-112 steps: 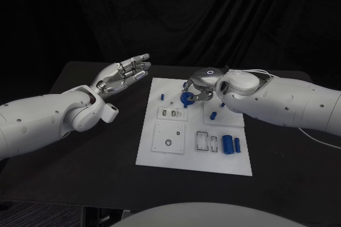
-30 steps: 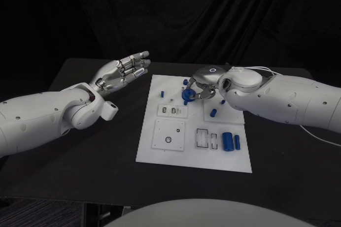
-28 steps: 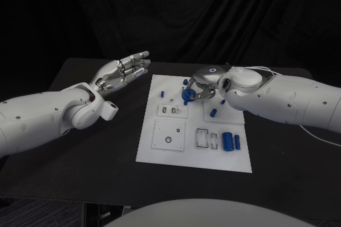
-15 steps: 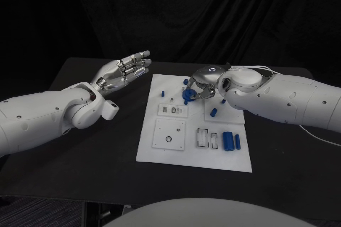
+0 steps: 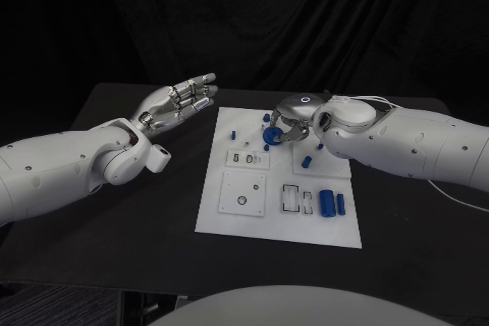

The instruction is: Assemble the parts on the task board

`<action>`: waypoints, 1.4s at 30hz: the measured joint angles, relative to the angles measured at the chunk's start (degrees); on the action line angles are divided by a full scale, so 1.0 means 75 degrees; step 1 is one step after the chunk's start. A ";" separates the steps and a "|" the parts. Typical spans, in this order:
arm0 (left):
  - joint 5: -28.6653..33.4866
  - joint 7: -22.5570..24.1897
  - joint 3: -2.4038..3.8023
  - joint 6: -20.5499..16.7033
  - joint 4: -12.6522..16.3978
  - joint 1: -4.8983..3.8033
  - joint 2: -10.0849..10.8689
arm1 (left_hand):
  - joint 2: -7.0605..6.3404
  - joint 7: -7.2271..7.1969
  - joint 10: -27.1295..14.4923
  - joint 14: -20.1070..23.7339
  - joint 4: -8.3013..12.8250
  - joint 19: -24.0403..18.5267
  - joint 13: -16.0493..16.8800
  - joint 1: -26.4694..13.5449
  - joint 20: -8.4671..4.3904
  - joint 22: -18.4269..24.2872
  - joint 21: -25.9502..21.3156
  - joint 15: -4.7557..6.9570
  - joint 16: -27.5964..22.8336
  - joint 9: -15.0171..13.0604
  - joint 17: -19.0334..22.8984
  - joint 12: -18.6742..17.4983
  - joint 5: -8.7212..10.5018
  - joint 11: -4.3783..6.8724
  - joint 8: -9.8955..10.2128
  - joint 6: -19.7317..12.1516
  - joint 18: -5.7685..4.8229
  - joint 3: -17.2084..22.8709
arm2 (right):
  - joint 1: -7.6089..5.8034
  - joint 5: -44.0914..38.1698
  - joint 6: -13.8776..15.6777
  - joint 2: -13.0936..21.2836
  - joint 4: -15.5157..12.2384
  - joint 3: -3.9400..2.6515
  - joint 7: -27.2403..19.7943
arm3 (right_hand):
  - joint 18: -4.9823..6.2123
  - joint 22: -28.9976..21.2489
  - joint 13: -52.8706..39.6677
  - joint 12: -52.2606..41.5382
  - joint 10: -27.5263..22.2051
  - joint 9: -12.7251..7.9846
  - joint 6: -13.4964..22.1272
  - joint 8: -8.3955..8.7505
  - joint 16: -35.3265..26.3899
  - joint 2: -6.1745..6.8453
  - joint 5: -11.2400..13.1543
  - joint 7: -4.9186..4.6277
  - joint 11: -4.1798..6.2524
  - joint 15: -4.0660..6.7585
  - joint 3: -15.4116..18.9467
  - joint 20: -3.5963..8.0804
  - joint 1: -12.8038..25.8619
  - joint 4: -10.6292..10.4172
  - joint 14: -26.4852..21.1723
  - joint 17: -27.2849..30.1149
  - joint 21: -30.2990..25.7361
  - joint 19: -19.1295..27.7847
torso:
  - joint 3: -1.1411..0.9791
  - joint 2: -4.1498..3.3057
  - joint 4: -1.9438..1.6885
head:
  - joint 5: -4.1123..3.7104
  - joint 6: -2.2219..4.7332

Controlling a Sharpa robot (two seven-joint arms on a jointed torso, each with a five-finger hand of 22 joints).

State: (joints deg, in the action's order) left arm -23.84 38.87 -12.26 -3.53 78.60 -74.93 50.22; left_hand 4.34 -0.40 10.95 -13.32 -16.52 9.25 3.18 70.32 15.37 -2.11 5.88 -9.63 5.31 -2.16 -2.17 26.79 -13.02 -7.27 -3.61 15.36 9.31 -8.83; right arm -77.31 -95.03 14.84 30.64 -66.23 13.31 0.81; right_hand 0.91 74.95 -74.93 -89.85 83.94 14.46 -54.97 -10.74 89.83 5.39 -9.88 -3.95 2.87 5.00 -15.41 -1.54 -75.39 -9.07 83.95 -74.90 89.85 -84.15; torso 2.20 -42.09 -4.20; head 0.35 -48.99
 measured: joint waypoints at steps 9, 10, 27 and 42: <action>0.0000 0.0000 0.0000 0.0002 0.0014 0.0001 0.0032 | 0.0000 0.0000 0.0000 0.0000 0.0000 0.0000 0.0000 0.0000 0.0000 0.0000 0.0000 0.0000 0.0000 0.0000 0.0000 0.0000 0.0000 0.0000 0.0000 0.0000 0.0000 0.0000 | -0.0101 -0.0009 0.0416 0.0173 -0.0170 0.0010 0.0001 | 0.0000 -0.0001 0.0001 0.0000 0.0000 -0.0003 -0.0051 0.0000 0.0000 -0.0053 -0.0012 -0.0051 -0.0001 0.0000 0.0031 0.0000 -0.0030 0.0032 0.0000 0.0000 0.0000 0.0000 | 0.0000 0.0000 0.0001 | 0.0067 0.0057; 0.0000 0.0000 0.0000 0.0002 0.0014 0.0001 0.0036 | 0.0000 0.0000 0.0000 0.0000 0.0000 0.0000 0.0000 0.0000 0.0000 0.0000 0.0000 0.0000 0.0000 0.0000 0.0000 0.0000 0.0000 0.0000 0.0000 0.0000 0.0000 0.0000 | -0.0140 -0.0010 0.0439 0.0189 -0.0204 0.0009 0.0002 | 0.0000 -0.0001 0.0001 0.0000 0.0000 -0.0003 -0.0051 0.0000 0.0000 -0.0083 -0.0012 -0.0051 -0.0001 0.0000 0.0032 0.0000 0.0000 0.0032 0.0000 0.0000 0.0000 0.0000 | 0.0000 0.0000 0.0001 | 0.0077 0.0066; 0.0000 0.0000 0.0000 0.0005 0.0010 0.0001 -0.0005 | 0.0030 0.0000 0.0000 0.0000 0.0000 0.0000 0.0000 0.0030 0.0000 0.0000 0.0000 0.0000 0.0000 0.0000 0.0000 0.0000 -0.0030 0.0000 0.0000 0.0000 0.0000 0.0001 | -0.0319 -0.0015 0.0500 0.0052 -0.0234 -0.0001 0.0018 | -0.0001 -0.0002 0.0002 0.0000 0.0000 -0.0005 -0.0035 0.0000 0.0000 -0.0157 -0.0008 -0.0036 -0.0002 0.0000 0.0067 0.0000 0.0107 0.0019 0.0000 0.0000 0.0000 0.0000 | 0.0006 0.0002 0.0004 | 0.0157 0.0084; 0.0000 0.0000 0.0000 0.0016 0.0030 0.0001 -0.0027 | 0.0030 0.0000 0.0000 0.0000 0.0022 0.0000 0.0000 0.0030 0.0000 0.0000 0.0000 0.0000 0.0000 0.0000 0.0000 0.0000 -0.0030 0.0000 0.0000 0.0000 0.0000 -0.0021 | -0.0307 -0.0015 0.0276 -0.0332 0.0259 -0.0001 0.0016 | 0.0000 -0.0004 0.0002 0.0000 0.0026 -0.0004 0.0058 0.0040 0.0000 -0.0176 -0.0001 0.0057 -0.0028 0.0000 0.0070 0.0000 0.0205 0.0019 0.0000 0.0000 0.0000 0.0000 | -0.0004 -0.0023 -0.0047 | 0.0077 0.0061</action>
State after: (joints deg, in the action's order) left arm -23.84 38.87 -12.26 -3.41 78.83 -74.92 50.01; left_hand 4.56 -0.40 10.96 -13.32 -16.36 9.25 3.17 70.55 15.37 -2.11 5.88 -9.62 5.31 -2.16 -2.17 26.79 -13.24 -7.27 -3.61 15.37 9.31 -8.99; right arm -79.61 -95.15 16.91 28.15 -64.29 13.30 0.93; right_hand 0.92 74.92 -74.91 -89.85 84.14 14.43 -54.53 -10.44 89.83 4.07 -9.89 -3.52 2.66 5.00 -14.89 -1.53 -73.85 -8.92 83.95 -74.90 89.85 -84.15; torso 2.16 -42.26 -4.55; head 0.92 -48.53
